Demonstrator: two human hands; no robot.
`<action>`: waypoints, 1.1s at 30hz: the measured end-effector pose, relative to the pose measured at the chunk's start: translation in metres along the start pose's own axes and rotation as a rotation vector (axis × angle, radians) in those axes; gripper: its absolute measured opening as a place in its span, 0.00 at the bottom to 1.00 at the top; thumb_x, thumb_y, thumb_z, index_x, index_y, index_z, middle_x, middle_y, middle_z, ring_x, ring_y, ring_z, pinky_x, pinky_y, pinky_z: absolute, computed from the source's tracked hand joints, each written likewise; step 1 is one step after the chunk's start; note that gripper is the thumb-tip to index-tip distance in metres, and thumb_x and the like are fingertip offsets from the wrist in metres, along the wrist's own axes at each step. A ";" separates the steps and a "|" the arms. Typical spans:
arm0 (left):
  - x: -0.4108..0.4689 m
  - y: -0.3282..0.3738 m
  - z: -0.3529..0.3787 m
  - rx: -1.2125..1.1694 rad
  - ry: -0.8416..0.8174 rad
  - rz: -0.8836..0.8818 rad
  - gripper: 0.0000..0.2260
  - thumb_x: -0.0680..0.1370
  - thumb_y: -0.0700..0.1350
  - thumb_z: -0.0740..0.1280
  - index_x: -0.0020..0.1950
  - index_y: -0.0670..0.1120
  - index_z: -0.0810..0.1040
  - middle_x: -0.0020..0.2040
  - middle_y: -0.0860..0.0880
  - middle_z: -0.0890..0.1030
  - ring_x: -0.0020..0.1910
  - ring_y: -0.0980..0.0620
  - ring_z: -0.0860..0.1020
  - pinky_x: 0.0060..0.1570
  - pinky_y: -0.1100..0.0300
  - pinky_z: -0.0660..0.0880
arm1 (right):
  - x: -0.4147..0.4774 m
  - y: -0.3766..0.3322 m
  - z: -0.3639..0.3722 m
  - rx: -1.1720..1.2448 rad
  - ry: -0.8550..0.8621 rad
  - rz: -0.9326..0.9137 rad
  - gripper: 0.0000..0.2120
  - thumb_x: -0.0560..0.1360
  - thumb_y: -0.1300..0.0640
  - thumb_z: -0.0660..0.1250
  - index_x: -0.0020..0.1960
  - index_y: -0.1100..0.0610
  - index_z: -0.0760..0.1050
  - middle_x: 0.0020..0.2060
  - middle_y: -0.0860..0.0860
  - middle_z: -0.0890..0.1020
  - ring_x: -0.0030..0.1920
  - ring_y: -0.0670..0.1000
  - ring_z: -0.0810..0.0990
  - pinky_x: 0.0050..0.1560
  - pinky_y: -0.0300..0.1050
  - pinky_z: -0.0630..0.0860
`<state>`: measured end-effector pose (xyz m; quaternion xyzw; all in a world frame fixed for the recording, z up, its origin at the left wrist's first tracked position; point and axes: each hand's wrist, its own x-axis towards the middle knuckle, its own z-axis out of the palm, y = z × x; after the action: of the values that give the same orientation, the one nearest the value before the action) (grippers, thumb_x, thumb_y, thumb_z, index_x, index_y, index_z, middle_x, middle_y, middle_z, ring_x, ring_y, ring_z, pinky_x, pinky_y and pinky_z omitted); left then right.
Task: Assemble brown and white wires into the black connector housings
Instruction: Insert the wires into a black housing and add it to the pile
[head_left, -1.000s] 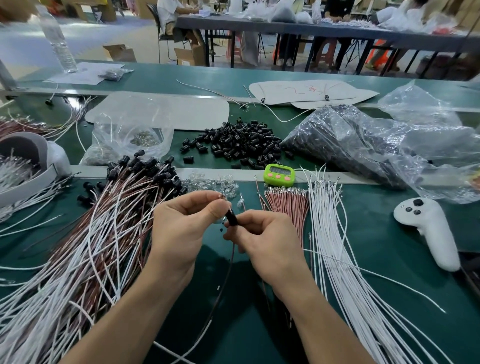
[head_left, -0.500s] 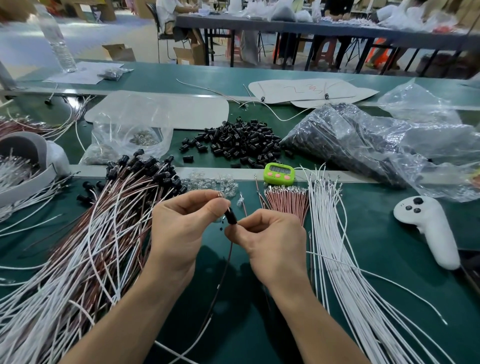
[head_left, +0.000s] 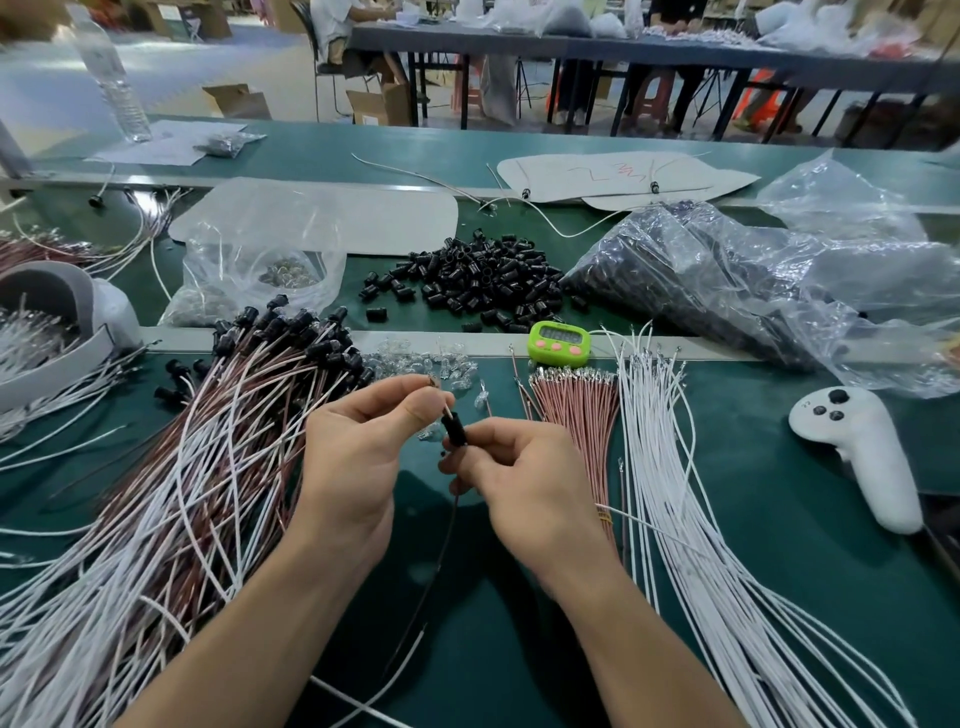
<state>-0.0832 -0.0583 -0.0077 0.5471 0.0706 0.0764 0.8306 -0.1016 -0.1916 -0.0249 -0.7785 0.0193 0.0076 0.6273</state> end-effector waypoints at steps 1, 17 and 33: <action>0.001 0.000 -0.001 0.001 0.002 -0.001 0.14 0.53 0.50 0.80 0.36 0.49 0.88 0.38 0.45 0.86 0.41 0.52 0.84 0.43 0.65 0.79 | 0.000 0.000 0.000 0.019 -0.003 0.019 0.08 0.76 0.65 0.72 0.44 0.55 0.87 0.35 0.48 0.87 0.35 0.47 0.86 0.38 0.37 0.79; -0.002 -0.002 -0.002 0.031 -0.059 0.076 0.11 0.55 0.47 0.81 0.36 0.48 0.88 0.35 0.48 0.86 0.36 0.55 0.83 0.41 0.67 0.78 | -0.001 0.001 -0.001 0.007 0.119 0.065 0.05 0.72 0.59 0.78 0.38 0.52 0.87 0.30 0.47 0.86 0.32 0.43 0.85 0.35 0.37 0.78; -0.001 -0.001 -0.003 0.067 -0.026 0.041 0.13 0.55 0.47 0.81 0.38 0.48 0.88 0.38 0.44 0.87 0.43 0.48 0.85 0.45 0.66 0.78 | -0.004 -0.002 0.002 -0.036 0.081 0.071 0.06 0.72 0.61 0.78 0.37 0.53 0.86 0.31 0.48 0.86 0.32 0.46 0.85 0.37 0.40 0.81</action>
<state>-0.0847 -0.0557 -0.0095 0.5769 0.0510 0.0840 0.8108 -0.1057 -0.1889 -0.0237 -0.7882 0.0721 -0.0011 0.6112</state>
